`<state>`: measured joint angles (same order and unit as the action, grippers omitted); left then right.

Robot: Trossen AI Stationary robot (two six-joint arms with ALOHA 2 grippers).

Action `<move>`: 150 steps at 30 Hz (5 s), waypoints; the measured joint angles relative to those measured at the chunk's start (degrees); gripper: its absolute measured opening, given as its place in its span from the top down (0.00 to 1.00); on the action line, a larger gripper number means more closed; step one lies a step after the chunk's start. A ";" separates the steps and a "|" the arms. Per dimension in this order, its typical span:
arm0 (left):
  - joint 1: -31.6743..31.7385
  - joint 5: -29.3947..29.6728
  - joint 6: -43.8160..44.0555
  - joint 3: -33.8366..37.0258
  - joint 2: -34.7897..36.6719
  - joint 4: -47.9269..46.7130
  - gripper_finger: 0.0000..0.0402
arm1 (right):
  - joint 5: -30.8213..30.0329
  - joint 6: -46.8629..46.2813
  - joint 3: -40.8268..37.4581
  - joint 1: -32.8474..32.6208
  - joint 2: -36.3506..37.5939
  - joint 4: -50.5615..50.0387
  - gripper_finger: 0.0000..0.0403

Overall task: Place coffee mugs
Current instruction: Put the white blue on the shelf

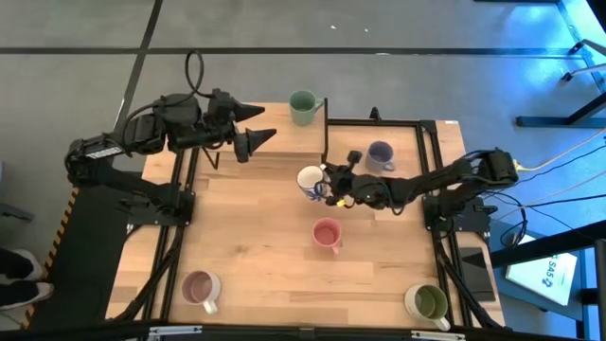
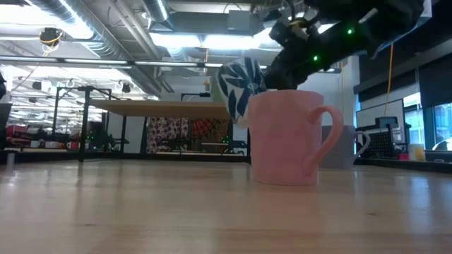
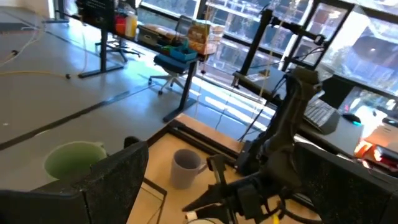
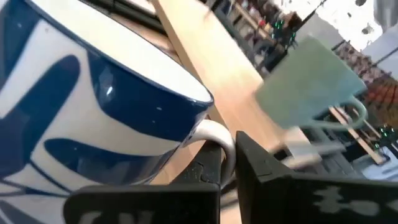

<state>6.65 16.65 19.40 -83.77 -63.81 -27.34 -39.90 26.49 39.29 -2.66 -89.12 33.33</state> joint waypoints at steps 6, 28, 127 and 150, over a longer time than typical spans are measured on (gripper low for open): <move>-0.01 0.76 -0.22 0.04 -0.93 -1.12 0.02 | 6.22 1.11 0.06 2.89 -4.67 6.24 1.00; -0.34 0.32 0.02 0.04 -6.06 -2.88 0.02 | 6.36 1.75 -3.80 3.04 -14.79 16.76 1.00; -3.63 -16.44 -30.37 -0.20 -47.25 -15.45 0.58 | 5.84 -33.41 -5.51 -15.96 33.90 -69.27 0.32; -4.71 -18.67 -16.63 -10.30 -43.92 -28.00 0.95 | 3.92 -35.55 -5.51 -16.82 33.88 -69.66 0.32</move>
<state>1.94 -2.02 2.77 -94.06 -107.73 -55.34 -35.98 -9.06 33.78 -19.49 -55.24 -36.34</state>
